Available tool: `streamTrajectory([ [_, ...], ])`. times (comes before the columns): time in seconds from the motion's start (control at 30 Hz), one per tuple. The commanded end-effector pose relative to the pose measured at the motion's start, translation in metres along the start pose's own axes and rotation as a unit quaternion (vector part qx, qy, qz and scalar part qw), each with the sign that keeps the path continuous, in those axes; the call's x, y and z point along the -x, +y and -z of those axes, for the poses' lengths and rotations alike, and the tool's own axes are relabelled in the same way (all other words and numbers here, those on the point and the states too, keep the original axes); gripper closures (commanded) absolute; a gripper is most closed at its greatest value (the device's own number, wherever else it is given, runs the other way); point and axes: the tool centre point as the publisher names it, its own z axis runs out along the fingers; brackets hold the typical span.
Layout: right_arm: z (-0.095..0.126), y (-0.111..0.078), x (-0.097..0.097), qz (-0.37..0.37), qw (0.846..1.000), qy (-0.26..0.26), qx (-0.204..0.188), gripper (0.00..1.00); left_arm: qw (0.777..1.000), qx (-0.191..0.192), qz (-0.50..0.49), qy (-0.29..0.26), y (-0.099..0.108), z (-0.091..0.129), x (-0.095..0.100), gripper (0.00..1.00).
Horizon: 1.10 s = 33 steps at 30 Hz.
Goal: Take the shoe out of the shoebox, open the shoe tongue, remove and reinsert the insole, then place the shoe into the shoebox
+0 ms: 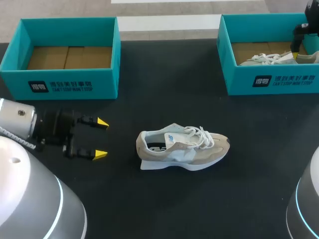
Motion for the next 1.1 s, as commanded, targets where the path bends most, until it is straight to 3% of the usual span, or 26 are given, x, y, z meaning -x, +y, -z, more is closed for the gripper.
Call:
streamTrajectory([
  [0.03, 0.0, 0.0, 0.0, 0.0, 1.0, 0.0, 0.0, 0.0, 1.0, 0.001, 0.0, -0.016, -0.001, 0.001, -0.005, 0.0],
  [0.4, 0.0, 0.0, 0.0, 0.0, 1.0, 0.0, 0.0, 0.0, 1.0, 0.001, 0.0, -0.016, -0.001, 0.001, -0.005, 0.0],
  [0.8, 0.0, 0.0, 0.0, 0.0, 1.0, 0.0, 0.0, 0.0, 0.999, 0.036, 0.002, -0.013, 0.007, -0.059, 0.002, 0.0],
  [1.1, 0.0, 0.0, 0.0, 0.0, 1.0, 0.0, 0.0, 0.0, 0.999, 0.032, 0.002, -0.012, 0.011, -0.088, 0.005, 0.0],
])
